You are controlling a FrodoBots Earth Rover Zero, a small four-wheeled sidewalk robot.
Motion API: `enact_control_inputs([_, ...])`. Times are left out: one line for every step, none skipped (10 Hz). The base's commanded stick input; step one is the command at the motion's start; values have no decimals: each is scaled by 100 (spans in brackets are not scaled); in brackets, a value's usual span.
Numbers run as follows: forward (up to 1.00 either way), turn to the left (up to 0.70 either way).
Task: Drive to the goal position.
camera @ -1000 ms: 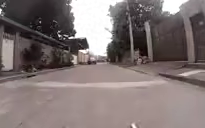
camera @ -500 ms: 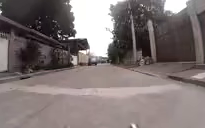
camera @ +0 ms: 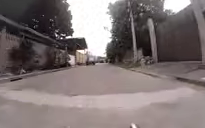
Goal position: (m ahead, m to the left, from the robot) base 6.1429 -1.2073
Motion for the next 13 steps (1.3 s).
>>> enact_control_inputs([100,-27])
enact_control_inputs([100,-27])
enact_control_inputs([100,-27])
enact_control_inputs([100,-27])
enact_control_inputs([100,-27])
enact_control_inputs([100,-27])
enact_control_inputs([100,-20])
enact_control_inputs([100,0])
enact_control_inputs([100,0])
enact_control_inputs([100,0])
enact_control_inputs([100,0])
enact_control_inputs([100,0])
enact_control_inputs([100,0])
